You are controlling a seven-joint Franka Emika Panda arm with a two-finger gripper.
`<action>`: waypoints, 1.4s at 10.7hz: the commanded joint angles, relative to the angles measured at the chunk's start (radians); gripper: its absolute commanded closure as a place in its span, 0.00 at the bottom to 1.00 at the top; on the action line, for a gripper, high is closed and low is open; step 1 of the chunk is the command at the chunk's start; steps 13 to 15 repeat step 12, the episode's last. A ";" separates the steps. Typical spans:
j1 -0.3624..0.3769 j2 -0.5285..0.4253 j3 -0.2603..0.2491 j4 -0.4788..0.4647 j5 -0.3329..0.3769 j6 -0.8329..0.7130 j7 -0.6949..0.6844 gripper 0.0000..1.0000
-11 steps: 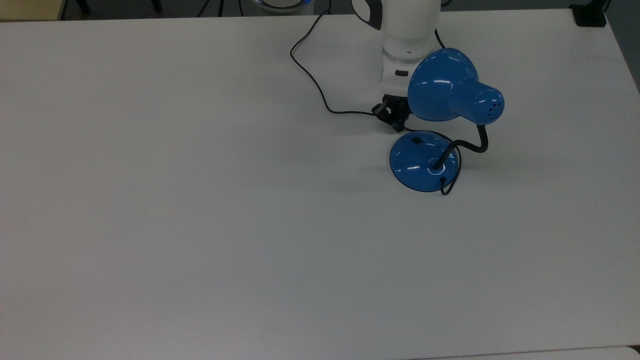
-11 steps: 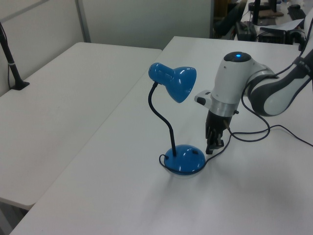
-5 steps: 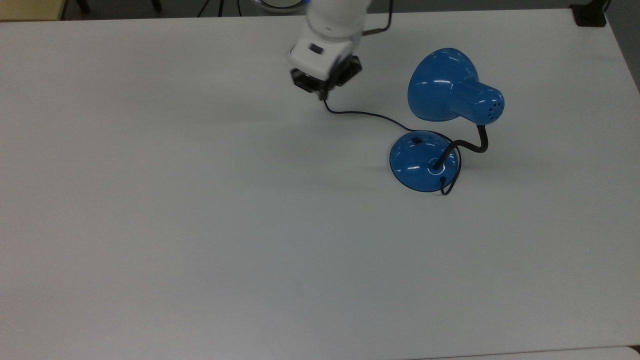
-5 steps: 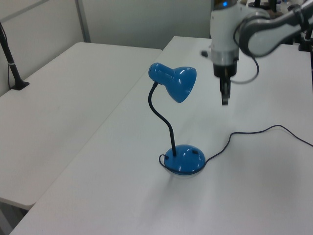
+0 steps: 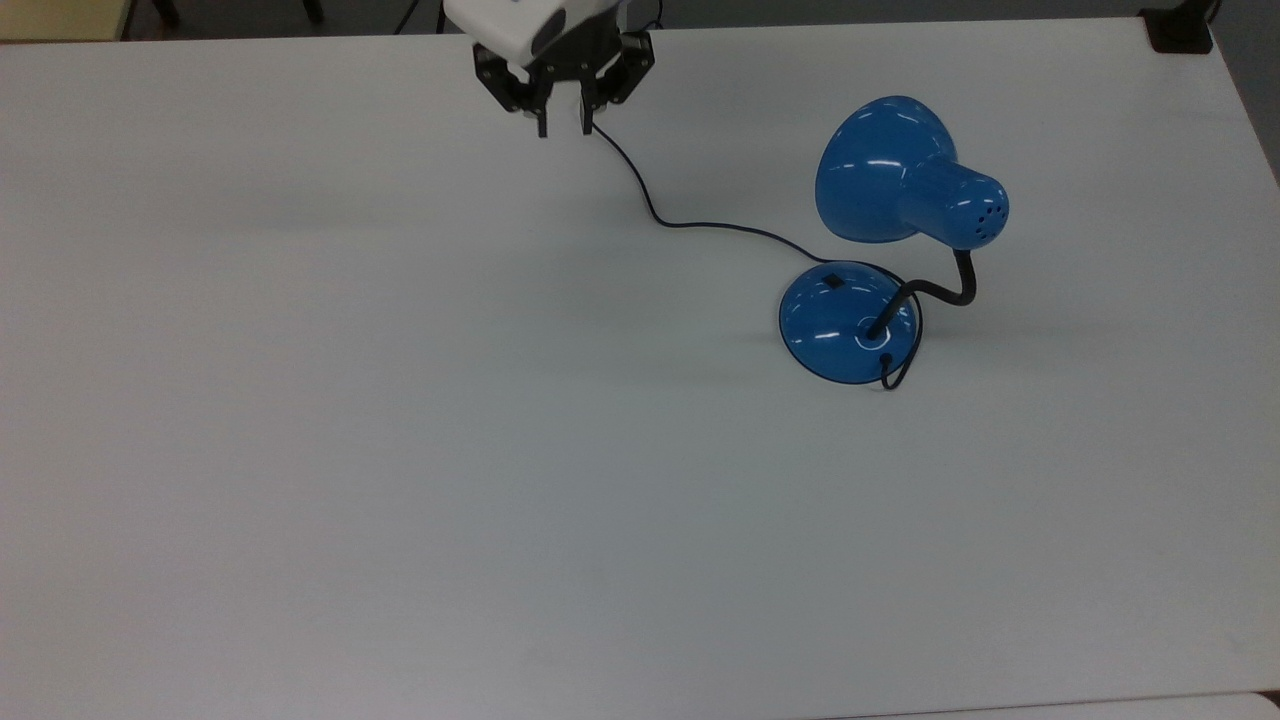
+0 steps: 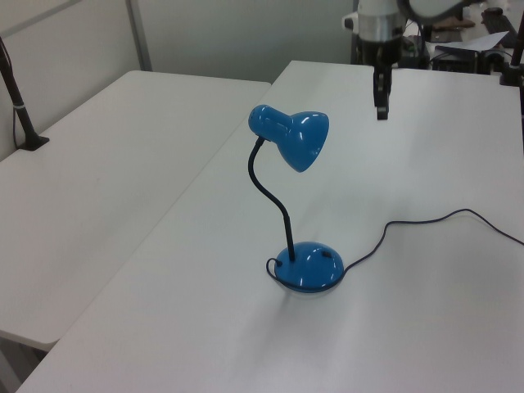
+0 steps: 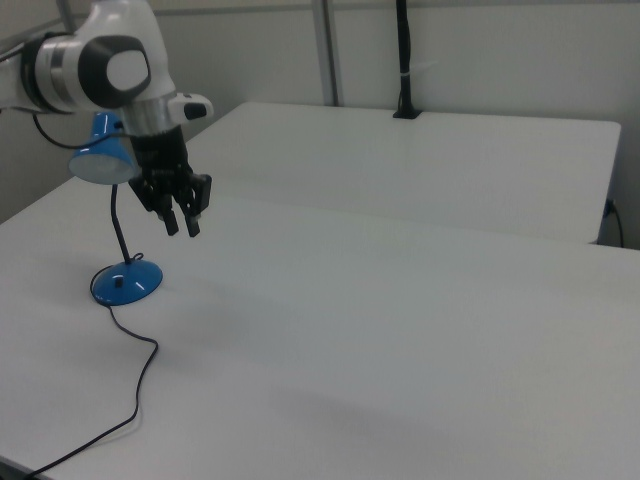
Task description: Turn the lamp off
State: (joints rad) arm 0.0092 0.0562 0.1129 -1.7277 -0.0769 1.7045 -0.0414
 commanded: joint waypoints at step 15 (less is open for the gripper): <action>-0.044 -0.032 -0.041 0.177 0.042 -0.123 0.130 0.00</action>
